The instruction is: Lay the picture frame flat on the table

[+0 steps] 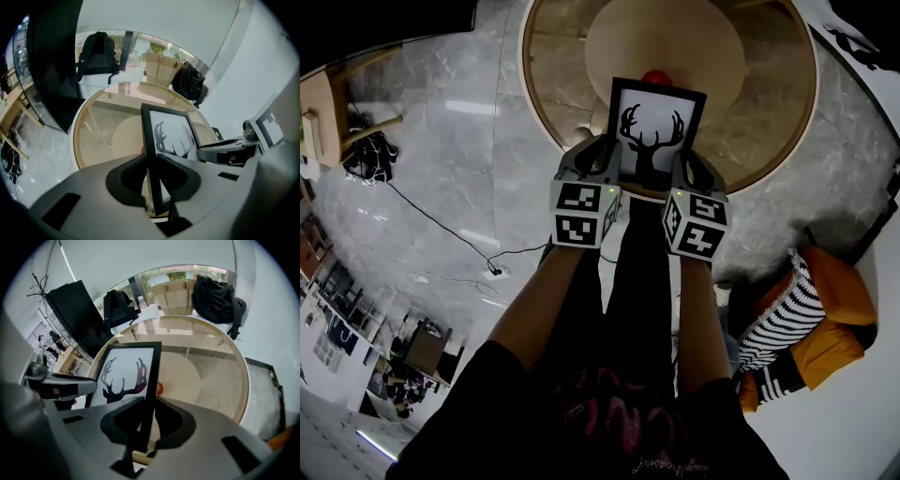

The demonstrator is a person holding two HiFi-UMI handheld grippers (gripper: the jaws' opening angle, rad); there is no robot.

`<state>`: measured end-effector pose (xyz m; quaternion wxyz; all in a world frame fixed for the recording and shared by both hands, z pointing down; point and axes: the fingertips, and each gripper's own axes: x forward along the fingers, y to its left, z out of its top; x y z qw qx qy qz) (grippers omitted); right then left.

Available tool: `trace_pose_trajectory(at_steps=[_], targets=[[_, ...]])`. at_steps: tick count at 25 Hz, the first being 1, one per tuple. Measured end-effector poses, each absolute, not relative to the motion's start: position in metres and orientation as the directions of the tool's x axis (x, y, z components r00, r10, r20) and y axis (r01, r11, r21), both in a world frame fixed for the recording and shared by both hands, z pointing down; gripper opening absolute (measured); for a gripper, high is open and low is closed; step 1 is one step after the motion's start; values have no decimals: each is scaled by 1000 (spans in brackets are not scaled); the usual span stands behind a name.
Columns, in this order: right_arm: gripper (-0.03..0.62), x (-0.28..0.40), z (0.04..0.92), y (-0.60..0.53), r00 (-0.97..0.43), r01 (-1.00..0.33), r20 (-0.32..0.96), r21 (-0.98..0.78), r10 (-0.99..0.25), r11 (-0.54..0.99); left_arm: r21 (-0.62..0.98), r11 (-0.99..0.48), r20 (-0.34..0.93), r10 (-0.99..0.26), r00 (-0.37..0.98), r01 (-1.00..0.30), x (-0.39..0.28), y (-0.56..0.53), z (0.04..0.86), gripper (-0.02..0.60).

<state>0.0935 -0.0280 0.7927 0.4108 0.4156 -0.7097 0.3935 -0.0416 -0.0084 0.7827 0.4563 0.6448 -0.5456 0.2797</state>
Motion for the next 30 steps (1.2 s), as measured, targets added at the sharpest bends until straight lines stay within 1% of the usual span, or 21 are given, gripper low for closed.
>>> trace_pose_trajectory(at_steps=[8,13,18,30], targets=[[81,94,804,-23,-301,-916,922,-208,-244,344,294,21,872,-414,260,-955,-39,-3,794,71],[81,94,808,-22,-297,-918,923,-206,-244,338,300,24,864,-431,261,-954,-39,-4,798,71],[81,95,814,-17,-289,-918,928,-200,-235,342,294,26,875,-409,258,-955,-39,-1,806,71],[81,97,823,-15,-269,-915,934,-171,-235,367,295,1,875,-402,270,-956,-35,1,815,72]])
